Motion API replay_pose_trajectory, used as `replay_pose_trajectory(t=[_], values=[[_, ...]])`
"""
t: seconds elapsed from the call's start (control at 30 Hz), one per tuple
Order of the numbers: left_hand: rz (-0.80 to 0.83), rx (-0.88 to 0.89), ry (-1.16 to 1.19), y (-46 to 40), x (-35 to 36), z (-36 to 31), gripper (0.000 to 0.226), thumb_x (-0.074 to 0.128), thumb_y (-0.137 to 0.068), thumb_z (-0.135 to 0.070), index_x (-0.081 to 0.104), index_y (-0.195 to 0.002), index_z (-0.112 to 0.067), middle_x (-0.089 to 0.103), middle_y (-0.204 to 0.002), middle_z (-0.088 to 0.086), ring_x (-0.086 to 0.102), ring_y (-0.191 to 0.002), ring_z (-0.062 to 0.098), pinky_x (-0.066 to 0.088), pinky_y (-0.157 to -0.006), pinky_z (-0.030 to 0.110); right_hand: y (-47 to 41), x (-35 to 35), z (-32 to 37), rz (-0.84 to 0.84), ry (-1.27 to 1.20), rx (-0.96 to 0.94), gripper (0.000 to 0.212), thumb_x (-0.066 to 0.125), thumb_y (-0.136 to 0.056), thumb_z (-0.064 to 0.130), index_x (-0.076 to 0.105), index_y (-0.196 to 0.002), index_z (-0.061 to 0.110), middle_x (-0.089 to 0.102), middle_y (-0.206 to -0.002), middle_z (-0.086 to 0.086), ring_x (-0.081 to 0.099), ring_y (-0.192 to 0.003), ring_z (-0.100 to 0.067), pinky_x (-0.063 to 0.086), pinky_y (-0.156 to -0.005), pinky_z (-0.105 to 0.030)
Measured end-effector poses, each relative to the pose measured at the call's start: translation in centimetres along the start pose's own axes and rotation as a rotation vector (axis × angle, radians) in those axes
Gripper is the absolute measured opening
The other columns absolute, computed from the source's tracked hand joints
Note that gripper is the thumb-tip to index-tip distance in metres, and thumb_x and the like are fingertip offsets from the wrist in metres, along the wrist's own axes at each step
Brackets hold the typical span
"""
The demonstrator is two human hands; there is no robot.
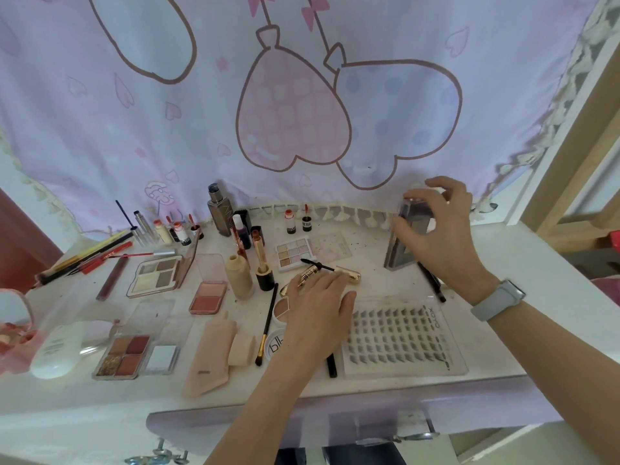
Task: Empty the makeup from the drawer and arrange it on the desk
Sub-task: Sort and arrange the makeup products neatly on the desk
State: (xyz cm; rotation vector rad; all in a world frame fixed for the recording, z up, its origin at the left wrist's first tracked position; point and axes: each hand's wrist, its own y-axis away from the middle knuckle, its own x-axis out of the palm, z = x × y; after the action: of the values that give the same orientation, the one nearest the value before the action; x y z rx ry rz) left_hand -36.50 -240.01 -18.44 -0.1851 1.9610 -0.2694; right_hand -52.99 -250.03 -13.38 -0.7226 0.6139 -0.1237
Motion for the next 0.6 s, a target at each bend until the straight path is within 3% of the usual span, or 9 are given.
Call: replay_pose_trajectory(t=[0.07, 0.1, 0.2, 0.27, 0.4, 0.47, 0.53, 0.6], values=[[-0.23, -0.034, 0.327, -0.1, -0.5, -0.8, 0.048, 0.029, -0.091, -0.039, 0.056, -0.126, -0.018, 0.058, -0.125, -0.006, 0.048, -0.119, 0.006, 0.026, -0.107, 0.028, 0.0, -0.5, 1.4, -0.107, -0.261, 0.039, 0.033, 0.063, -0.073, 0.031, 0.058, -0.102, 0.015, 0.036, -0.12, -0.007, 0.051, -0.097, -0.013, 0.047, -0.089, -0.026], [-0.269, -0.128, 0.526, -0.2, -1.2, -1.5, 0.039, 0.037, -0.094, -0.035, 0.056, -0.125, -0.02, 0.059, -0.122, -0.008, 0.051, -0.115, 0.004, 0.034, -0.104, 0.024, 0.0, -0.5, 2.2, -0.15, -0.359, 0.075, 0.032, 0.063, -0.073, 0.031, 0.056, -0.1, 0.017, 0.036, -0.118, -0.004, 0.05, -0.091, -0.007, 0.047, -0.085, -0.022], [-0.091, -0.504, 1.315, -1.1, -3.3, -3.5, 0.022, 0.041, -0.097, -0.031, 0.053, -0.113, -0.023, 0.057, -0.118, -0.001, 0.058, -0.106, 0.016, 0.048, -0.093, 0.032, 0.8, 0.4, 4.1, -0.179, -0.581, 0.233, 0.025, 0.066, -0.074, 0.023, 0.05, -0.094, 0.023, 0.039, -0.113, -0.006, 0.044, -0.082, -0.012, 0.044, -0.07, -0.009], [-0.027, -0.691, 1.735, -1.8, -4.2, -4.2, 0.032, 0.041, -0.095, -0.038, 0.053, -0.114, -0.015, 0.053, -0.122, 0.008, 0.057, -0.108, 0.028, 0.049, -0.091, 0.042, 1.7, 1.4, 4.8, -0.132, -0.683, 0.31, 0.024, 0.067, -0.079, 0.016, 0.049, -0.093, 0.025, 0.042, -0.111, -0.01, 0.043, -0.08, -0.012, 0.043, -0.065, -0.008], [-0.179, -0.838, 2.032, -1.8, -4.5, -3.6, 0.022, 0.049, -0.095, -0.029, 0.055, -0.099, -0.008, 0.052, -0.124, 0.018, 0.053, -0.115, 0.035, 0.047, -0.091, 0.05, 3.0, 2.4, 5.6, 0.027, -0.691, 0.254, 0.027, 0.065, -0.082, 0.006, 0.049, -0.094, 0.025, 0.049, -0.105, -0.015, 0.047, -0.081, -0.003, 0.045, -0.068, -0.009], [-0.24, -0.828, 2.145, -1.9, -4.9, -2.8, 0.018, 0.047, -0.095, -0.013, 0.052, -0.11, -0.004, 0.048, -0.13, 0.021, 0.056, -0.111, 0.039, 0.05, -0.084, 0.053, 3.2, 2.3, 5.4, 0.139, -0.597, 0.152, 0.027, 0.069, -0.081, 0.017, 0.049, -0.094, 0.03, 0.051, -0.103, -0.004, 0.05, -0.085, 0.001, 0.046, -0.076, -0.011], [-0.301, -0.807, 2.163, -1.9, -5.6, -1.9, 0.038, 0.04, -0.094, 0.001, 0.042, -0.131, -0.005, 0.041, -0.135, 0.019, 0.054, -0.109, 0.041, 0.051, -0.078, 0.053, 3.1, 2.1, 4.8, 0.248, -0.39, 0.016, 0.02, 0.063, -0.079, 0.036, 0.055, -0.095, 0.028, 0.053, -0.099, 0.007, 0.05, -0.09, 0.0, 0.043, -0.083, -0.012], [-0.298, -0.772, 2.054, -1.8, -6.2, -1.4, 0.051, 0.033, -0.093, 0.007, 0.03, -0.141, -0.008, 0.036, -0.137, 0.018, 0.053, -0.106, 0.037, 0.05, -0.077, 0.05, 3.1, 2.0, 3.9, 0.334, -0.154, -0.169, 0.033, 0.053, -0.081, 0.043, 0.065, -0.098, 0.017, 0.057, -0.099, 0.005, 0.048, -0.094, -0.006, 0.038, -0.086, -0.014]])
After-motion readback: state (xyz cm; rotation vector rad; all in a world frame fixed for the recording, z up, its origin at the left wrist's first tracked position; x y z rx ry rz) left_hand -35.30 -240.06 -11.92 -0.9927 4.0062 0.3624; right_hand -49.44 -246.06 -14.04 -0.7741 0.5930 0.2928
